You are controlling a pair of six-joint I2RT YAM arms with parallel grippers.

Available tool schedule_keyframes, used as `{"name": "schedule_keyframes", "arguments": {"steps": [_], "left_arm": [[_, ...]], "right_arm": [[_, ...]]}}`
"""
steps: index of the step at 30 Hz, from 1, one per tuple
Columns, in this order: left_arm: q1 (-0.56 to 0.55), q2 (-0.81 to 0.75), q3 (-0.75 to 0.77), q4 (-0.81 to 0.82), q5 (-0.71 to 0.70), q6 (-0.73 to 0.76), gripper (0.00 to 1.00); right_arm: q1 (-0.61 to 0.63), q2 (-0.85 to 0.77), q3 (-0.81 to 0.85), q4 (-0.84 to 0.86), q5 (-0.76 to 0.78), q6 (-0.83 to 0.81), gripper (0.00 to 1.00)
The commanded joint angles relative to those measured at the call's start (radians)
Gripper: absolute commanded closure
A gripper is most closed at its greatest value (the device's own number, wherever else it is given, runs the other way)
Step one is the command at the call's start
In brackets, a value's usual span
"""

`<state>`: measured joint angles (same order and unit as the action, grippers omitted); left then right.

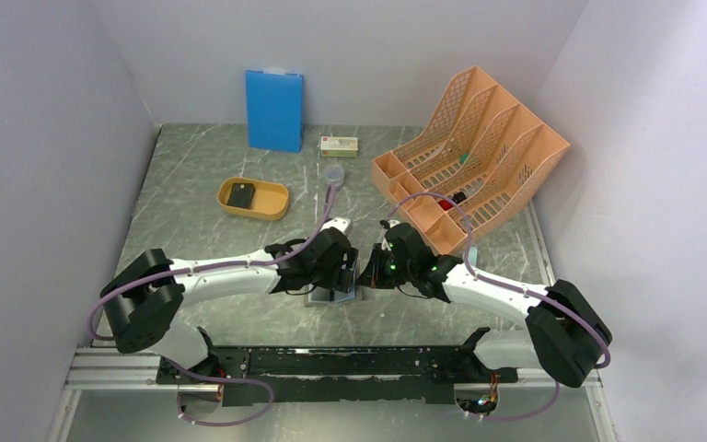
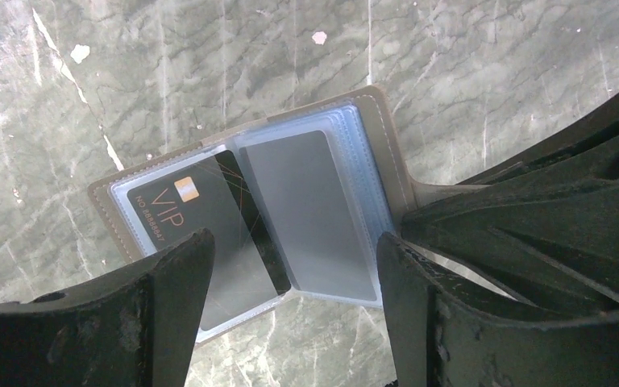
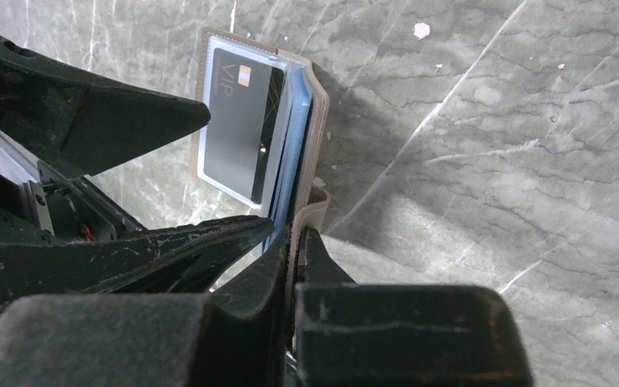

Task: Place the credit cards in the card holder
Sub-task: Adjust the card slot at the card holder.

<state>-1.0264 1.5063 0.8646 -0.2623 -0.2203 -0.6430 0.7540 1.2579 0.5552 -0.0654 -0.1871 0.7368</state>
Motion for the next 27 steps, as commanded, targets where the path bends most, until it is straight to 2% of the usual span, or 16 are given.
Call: {"name": "schedule_keyframes", "arguments": {"steps": [1,10,23,27], "left_arm": [[0.003,0.022,0.019,0.011,0.003,0.006,0.23],[0.003,0.045,0.011,-0.003,-0.016,0.000,0.26],[0.003,0.001,-0.020,-0.062,-0.123,-0.022,0.50],[0.003,-0.005,-0.021,-0.086,-0.155,-0.025,0.62]], "right_arm": [[0.003,-0.023,0.011,0.013,-0.005,-0.003,1.00],[0.002,-0.023,0.009,0.012,-0.003,-0.004,1.00],[0.002,-0.031,0.002,0.003,0.006,-0.002,1.00],[0.003,-0.036,-0.001,0.000,0.012,-0.001,1.00]]}}
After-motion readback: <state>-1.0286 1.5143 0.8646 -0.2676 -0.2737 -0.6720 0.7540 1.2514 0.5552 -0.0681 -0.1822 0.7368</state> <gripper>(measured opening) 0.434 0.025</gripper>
